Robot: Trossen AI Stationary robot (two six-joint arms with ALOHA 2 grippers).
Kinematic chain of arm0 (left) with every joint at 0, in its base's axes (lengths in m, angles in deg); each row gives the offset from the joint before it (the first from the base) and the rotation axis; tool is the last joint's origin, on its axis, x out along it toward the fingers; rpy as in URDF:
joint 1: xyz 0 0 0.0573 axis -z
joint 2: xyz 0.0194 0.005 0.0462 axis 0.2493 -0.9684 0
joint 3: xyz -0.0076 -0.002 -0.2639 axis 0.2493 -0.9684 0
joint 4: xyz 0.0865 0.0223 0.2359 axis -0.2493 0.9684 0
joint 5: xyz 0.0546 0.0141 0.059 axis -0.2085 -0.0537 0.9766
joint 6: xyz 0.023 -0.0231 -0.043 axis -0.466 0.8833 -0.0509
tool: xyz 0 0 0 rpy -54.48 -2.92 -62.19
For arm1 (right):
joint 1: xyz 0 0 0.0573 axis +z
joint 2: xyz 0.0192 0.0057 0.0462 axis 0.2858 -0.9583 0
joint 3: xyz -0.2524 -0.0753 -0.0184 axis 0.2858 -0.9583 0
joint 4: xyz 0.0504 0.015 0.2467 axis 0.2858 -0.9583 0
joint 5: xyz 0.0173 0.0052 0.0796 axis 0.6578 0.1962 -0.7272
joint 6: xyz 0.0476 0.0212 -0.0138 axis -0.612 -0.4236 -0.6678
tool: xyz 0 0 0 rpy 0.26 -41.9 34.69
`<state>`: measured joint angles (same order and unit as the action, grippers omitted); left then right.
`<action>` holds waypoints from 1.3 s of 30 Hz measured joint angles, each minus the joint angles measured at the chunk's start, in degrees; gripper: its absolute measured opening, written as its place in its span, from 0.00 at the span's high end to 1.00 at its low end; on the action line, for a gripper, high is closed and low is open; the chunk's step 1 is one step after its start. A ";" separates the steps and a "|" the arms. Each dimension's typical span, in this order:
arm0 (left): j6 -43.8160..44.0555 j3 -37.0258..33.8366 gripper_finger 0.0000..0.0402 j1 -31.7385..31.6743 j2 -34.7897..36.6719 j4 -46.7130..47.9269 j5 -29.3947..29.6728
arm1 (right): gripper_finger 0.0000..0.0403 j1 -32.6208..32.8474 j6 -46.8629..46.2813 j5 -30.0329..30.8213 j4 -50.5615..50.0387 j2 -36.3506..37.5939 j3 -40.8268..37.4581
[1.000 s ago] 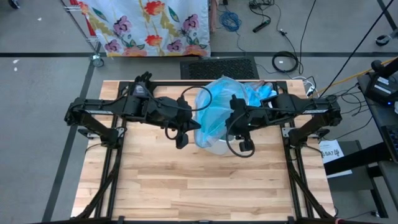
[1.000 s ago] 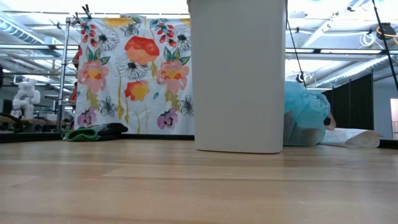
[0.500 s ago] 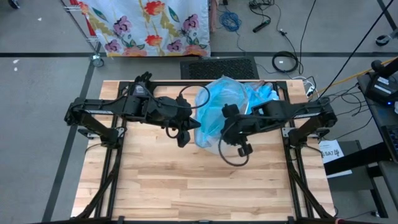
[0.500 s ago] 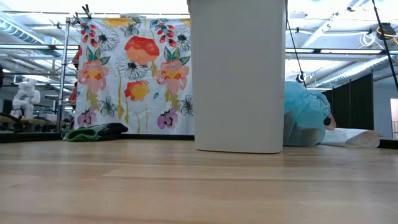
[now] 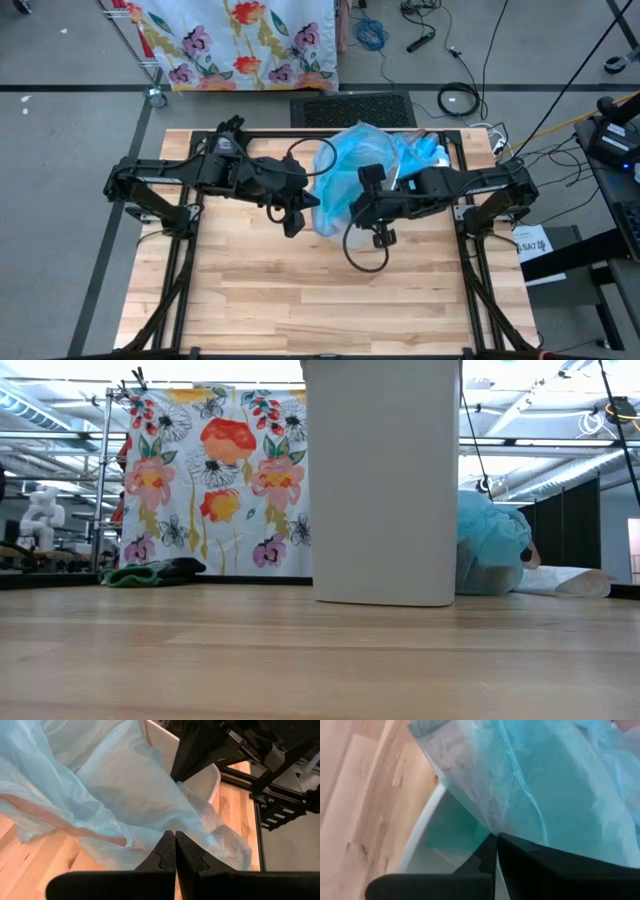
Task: Place trash/remove bag and relplace
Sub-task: Insert the new blue trash bag into the trash bin
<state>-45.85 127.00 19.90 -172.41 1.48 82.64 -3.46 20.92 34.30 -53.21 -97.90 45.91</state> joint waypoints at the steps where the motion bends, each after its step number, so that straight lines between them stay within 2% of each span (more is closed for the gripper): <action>1: -0.03 0.00 1.00 0.04 0.00 -0.13 0.00 | 0.99 0.25 -0.56 -0.04 -0.09 0.04 0.00; 8: -1.93 0.00 1.00 0.05 0.02 0.37 0.00 | 1.00 2.54 -6.65 -0.25 -0.68 0.17 0.00; 18: -1.73 0.00 1.00 -0.66 -1.73 9.50 0.05 | 1.00 5.71 -20.16 -0.01 0.45 3.52 0.00; 21: -3.19 0.00 1.00 -0.60 -1.86 9.18 0.04 | 1.00 7.01 -23.97 -0.14 1.11 4.59 0.02; 27: -6.14 0.00 1.00 -0.62 -2.16 9.18 0.04 | 1.00 10.19 -32.91 -4.47 0.84 4.79 0.02; 33: -7.77 0.00 1.00 -0.92 -2.14 9.18 0.04 | 1.00 12.82 -42.01 -1.63 -1.18 4.79 0.02; 39: -8.03 0.00 1.00 -1.83 -2.14 9.83 0.02 | 1.00 13.50 -49.32 -3.89 -4.12 3.09 0.07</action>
<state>-53.88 127.00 18.06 -174.55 11.31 82.67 10.04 -28.40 30.41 -57.33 -94.81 45.98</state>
